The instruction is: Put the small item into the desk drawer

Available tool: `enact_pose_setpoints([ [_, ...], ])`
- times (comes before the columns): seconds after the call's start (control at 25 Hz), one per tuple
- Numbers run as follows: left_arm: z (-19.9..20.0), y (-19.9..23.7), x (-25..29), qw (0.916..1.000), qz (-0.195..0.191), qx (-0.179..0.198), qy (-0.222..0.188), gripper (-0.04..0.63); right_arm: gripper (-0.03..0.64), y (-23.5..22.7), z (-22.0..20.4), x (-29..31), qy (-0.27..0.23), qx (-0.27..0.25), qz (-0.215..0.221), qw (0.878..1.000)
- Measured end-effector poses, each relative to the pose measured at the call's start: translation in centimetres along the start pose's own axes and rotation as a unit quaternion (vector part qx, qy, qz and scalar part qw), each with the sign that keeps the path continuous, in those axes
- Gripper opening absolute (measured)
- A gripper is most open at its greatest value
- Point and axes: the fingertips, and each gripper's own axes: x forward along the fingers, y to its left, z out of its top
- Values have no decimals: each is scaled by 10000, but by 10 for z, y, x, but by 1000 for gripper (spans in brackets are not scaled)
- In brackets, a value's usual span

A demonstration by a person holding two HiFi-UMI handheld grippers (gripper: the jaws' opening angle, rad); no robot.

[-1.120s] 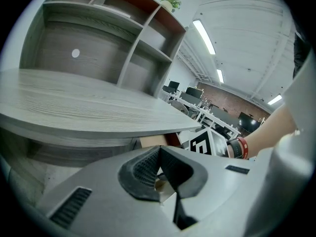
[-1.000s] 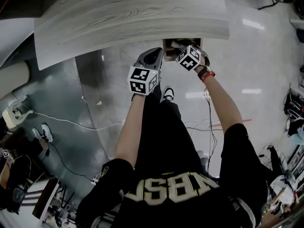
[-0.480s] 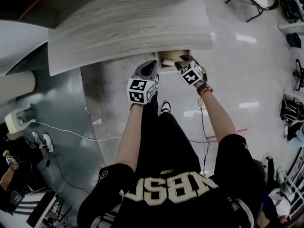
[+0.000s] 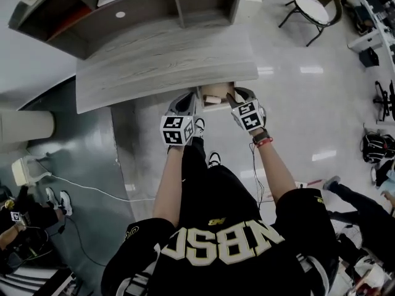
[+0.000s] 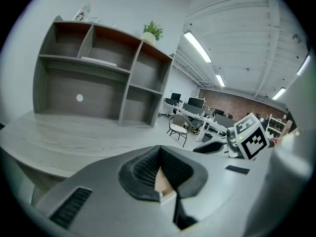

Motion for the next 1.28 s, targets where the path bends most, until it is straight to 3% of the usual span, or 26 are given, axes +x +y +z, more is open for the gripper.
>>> enact_pose_setpoints([
  [0.28, 60, -6, -37, 9985, 267, 18, -484, 12, 112, -15, 64, -65, -891, 253, -366, 9950],
  [0.4, 85, -10, -53, 9975, 364, 241, -564, 12, 109, -18, 86, -92, -1160, 510, -475, 9908],
  [0.76, 160, -44, -99, 9879, 610, 689, -1252, 12, 83, -30, 141, -183, -2342, 1278, -890, 9596],
  [1.28, 188, -80, -144, 9688, 783, 1046, -2105, 12, 9, -4, 167, -260, -3132, 938, -1368, 9351],
])
